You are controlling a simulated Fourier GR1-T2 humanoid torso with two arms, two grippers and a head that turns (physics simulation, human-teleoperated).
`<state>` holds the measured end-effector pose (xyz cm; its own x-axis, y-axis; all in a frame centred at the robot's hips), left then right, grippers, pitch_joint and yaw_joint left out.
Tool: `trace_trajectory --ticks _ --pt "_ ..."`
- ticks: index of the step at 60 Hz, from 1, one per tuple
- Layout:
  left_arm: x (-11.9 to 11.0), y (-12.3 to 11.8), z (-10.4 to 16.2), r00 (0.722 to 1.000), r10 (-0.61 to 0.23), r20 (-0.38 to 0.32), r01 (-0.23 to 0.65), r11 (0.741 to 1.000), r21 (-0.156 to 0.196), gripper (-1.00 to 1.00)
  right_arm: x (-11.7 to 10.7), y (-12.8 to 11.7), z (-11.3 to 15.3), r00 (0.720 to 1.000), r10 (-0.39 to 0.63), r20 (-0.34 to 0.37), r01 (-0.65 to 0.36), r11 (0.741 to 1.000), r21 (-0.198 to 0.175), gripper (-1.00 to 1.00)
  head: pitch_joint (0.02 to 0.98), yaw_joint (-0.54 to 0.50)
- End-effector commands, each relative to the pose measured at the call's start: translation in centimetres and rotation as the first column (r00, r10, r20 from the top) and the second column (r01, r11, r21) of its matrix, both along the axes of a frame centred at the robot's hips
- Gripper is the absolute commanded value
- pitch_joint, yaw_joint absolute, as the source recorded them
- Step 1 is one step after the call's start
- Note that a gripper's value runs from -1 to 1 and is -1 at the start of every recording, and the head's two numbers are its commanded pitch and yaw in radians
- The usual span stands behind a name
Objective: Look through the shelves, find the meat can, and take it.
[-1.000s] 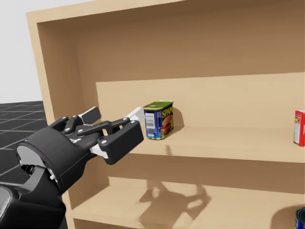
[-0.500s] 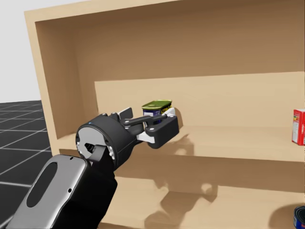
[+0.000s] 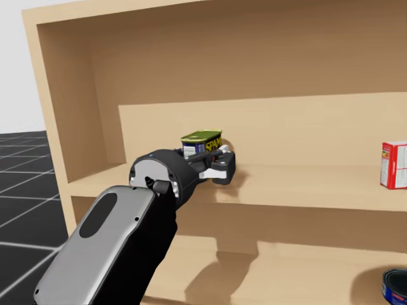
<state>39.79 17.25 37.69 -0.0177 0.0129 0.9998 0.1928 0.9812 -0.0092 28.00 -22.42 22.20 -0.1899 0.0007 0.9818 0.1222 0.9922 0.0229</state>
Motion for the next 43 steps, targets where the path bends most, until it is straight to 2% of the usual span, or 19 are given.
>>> trace_trajectory --ticks 1,12,31,40,43 --pt "0.6 0.2 -0.3 1.000 0.019 -0.001 -0.019 1.000 0.013 0.95 0.0 -0.1 0.0 1.000 -0.001 -0.001 0.001 1.000 0.004 -1.00 0.270 0.26" --pt "-1.0 0.5 -0.1 1.000 -0.007 0.018 0.007 1.000 0.004 0.99 0.0 -0.1 0.0 1.000 0.001 -0.003 -0.001 1.000 0.008 -1.00 0.272 0.26" --pt "-8.4 2.2 -0.1 0.996 -0.060 0.070 0.056 0.996 0.067 1.00 0.0 0.1 -0.2 1.000 0.004 -0.007 -0.003 1.000 0.002 -1.00 0.278 0.27" --pt "-11.5 2.6 -0.7 0.990 -0.127 0.064 0.124 0.991 0.056 1.00 0.0 0.2 -0.2 1.000 0.004 -0.007 -0.004 1.000 0.002 -1.00 0.279 0.27" --pt "-12.7 2.7 -1.0 0.988 -0.137 0.073 0.133 0.989 0.067 1.00 0.0 0.2 -0.2 1.000 0.004 -0.008 -0.004 1.000 0.002 -1.00 0.280 0.27"
